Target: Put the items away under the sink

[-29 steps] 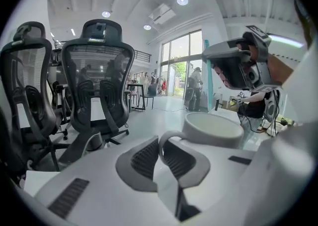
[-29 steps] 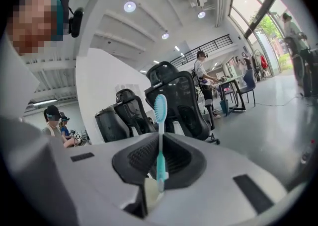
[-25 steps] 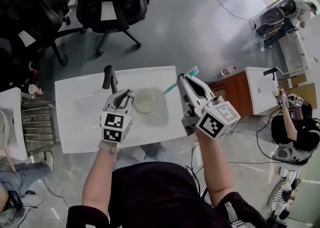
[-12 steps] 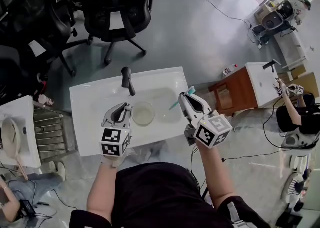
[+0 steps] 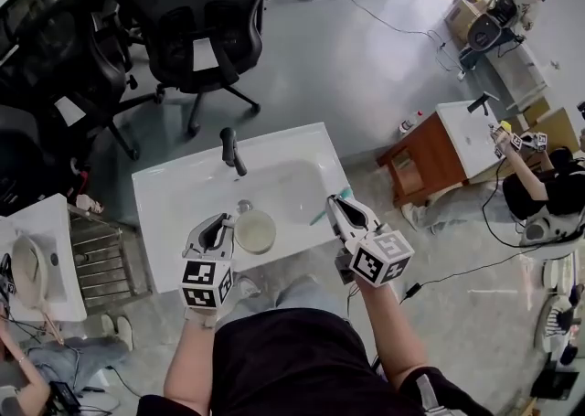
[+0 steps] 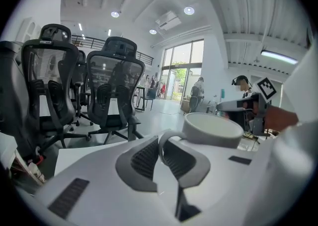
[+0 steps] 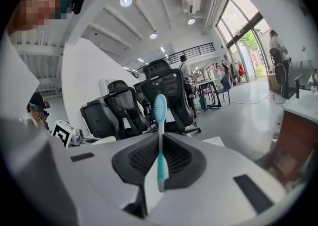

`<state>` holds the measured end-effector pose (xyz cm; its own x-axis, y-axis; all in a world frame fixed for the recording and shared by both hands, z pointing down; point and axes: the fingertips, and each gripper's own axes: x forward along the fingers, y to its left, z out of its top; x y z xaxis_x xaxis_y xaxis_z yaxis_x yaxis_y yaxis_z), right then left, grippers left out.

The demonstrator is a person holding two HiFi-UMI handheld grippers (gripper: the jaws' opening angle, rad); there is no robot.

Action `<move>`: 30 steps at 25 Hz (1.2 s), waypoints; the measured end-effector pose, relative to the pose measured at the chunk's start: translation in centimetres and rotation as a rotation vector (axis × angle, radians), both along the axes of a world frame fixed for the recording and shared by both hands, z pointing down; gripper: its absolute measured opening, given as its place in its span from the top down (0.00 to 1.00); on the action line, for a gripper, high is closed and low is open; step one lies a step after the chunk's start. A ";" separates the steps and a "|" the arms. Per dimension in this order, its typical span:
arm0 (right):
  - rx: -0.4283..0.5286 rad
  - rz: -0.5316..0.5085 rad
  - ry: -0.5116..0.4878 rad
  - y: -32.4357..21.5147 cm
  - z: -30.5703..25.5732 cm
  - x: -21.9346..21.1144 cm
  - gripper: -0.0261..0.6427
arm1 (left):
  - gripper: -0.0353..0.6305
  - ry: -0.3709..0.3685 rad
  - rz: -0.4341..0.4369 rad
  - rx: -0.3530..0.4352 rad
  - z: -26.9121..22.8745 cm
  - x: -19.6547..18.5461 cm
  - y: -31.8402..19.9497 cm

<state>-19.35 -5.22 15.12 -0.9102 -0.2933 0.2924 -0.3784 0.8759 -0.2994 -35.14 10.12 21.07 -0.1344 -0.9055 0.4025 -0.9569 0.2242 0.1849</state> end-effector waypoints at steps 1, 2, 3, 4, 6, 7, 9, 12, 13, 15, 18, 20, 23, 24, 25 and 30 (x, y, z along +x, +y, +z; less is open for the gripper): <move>-0.002 0.003 0.001 0.1 0.1 0.7 0.89 | 0.88 0.000 -0.003 -0.001 -0.1 0.4 0.1; -0.003 0.004 0.002 0.1 0.2 1.5 0.89 | 0.88 -0.001 -0.006 -0.001 -0.1 0.8 0.1; -0.005 0.006 0.001 0.1 0.2 2.3 0.89 | 0.88 -0.003 -0.008 0.000 -0.3 1.3 0.1; -0.005 0.006 -0.001 0.0 0.2 3.1 0.89 | 0.88 -0.004 -0.010 0.003 -0.4 1.9 0.0; -0.001 0.003 -0.001 -0.1 0.1 4.7 0.89 | 0.88 -0.010 -0.013 0.011 -0.7 3.2 -0.2; 0.002 0.001 0.002 -0.2 0.1 5.6 0.89 | 0.88 -0.013 -0.016 0.011 -0.8 3.9 -0.2; 0.005 -0.007 0.011 0.0 0.2 7.4 0.89 | 0.88 -0.015 -0.027 0.002 -0.6 5.4 -0.1; 0.019 -0.026 0.019 0.3 -0.1 10.1 0.89 | 0.88 -0.006 -0.048 -0.004 -0.4 8.0 0.1; 0.026 -0.032 0.022 0.3 -0.2 11.0 0.89 | 0.88 0.000 -0.055 -0.001 -0.5 8.9 0.0; 0.034 -0.045 0.026 0.4 -0.3 12.7 0.89 | 0.88 0.007 -0.067 0.006 -0.6 10.6 0.0; 0.034 -0.066 0.033 0.9 -0.1 14.8 0.89 | 0.88 0.004 -0.080 0.012 -0.7 13.0 0.4; 0.037 -0.082 0.036 1.3 -0.2 15.8 0.89 | 0.88 0.004 -0.089 0.016 -0.9 14.3 0.7; 0.037 -0.103 0.039 1.8 -0.6 17.3 0.89 | 0.88 -0.001 -0.099 0.014 -1.5 16.3 1.1; 0.033 -0.110 0.040 2.1 -0.6 17.7 0.89 | 0.88 -0.002 -0.103 0.011 -1.5 17.0 1.4; 0.028 -0.116 0.041 2.5 -0.5 18.2 0.89 | 0.88 -0.002 -0.107 0.009 -1.5 17.6 1.7; 0.009 -0.134 0.047 4.3 0.6 19.8 0.89 | 0.88 -0.010 -0.110 -0.001 -0.9 20.1 3.2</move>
<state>0.42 -0.96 15.74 -0.9267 -0.1726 0.3337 -0.2712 0.9221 -0.2761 -15.09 13.31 20.20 -0.2371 -0.8844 0.4019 -0.9282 0.3283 0.1749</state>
